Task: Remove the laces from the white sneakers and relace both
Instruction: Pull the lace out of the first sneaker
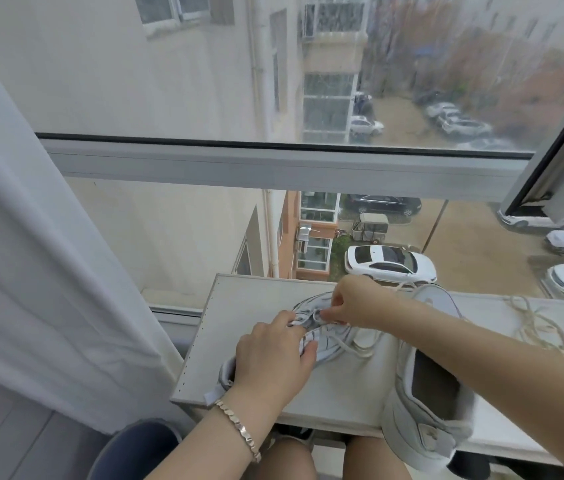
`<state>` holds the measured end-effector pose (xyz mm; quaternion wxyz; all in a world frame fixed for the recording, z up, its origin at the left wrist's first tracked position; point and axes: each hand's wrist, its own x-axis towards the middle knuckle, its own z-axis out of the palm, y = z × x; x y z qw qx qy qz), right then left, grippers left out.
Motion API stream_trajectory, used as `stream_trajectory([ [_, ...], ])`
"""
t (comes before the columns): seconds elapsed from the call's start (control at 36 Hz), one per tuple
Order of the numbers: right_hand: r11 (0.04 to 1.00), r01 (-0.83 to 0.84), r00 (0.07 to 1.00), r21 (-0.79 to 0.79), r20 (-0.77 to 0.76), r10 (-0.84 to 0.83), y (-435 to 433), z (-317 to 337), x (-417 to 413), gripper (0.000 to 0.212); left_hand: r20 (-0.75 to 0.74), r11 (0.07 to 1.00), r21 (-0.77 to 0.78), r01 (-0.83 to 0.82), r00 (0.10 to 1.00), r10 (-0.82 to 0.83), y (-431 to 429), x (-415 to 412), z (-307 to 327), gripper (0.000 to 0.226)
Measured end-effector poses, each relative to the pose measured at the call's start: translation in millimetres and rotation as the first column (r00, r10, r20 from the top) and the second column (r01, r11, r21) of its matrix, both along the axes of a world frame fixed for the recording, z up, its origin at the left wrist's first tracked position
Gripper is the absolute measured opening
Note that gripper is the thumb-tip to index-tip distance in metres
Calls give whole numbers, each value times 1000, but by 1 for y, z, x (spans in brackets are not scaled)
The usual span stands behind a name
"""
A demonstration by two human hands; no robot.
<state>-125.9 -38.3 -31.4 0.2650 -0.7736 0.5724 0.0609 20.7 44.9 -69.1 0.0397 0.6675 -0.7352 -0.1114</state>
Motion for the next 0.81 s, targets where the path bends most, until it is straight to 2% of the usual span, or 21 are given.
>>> stream_trajectory([
  [0.17,984,125,988,130,-102,-112,-10,1,3,55,-9,1000,1,-2,1000,2,-2,0,-1,40],
  [0.28,956,172,982,238,-114,-149,-7,-3,4,50,-2,1000,-4,3,1000,-3,-2,0,-1,40],
  [0.42,984,174,980,45,-106,-169,-8,-1,4,48,2,1000,-13,4,1000,-4,-2,0,-2,40],
  [0.53,967,213,972,138,-133,-195,-7,6,10,45,-1,1000,-14,5,1000,-5,-1,-1,-2,39],
  [0.64,970,203,964,133,-199,-175,-3,6,16,39,-3,1000,-21,7,1000,-7,-1,0,-1,39],
  [0.75,949,268,962,165,-94,-255,-1,10,11,38,-18,1000,-19,-5,1000,4,-2,2,-3,38],
  [0.78,917,335,938,217,9,-345,-3,9,8,37,-23,1000,-21,-9,1000,9,-3,2,-3,38],
  [0.81,841,421,859,339,149,-490,-3,7,4,34,-24,1000,-23,-9,1000,8,-3,2,-3,38],
])
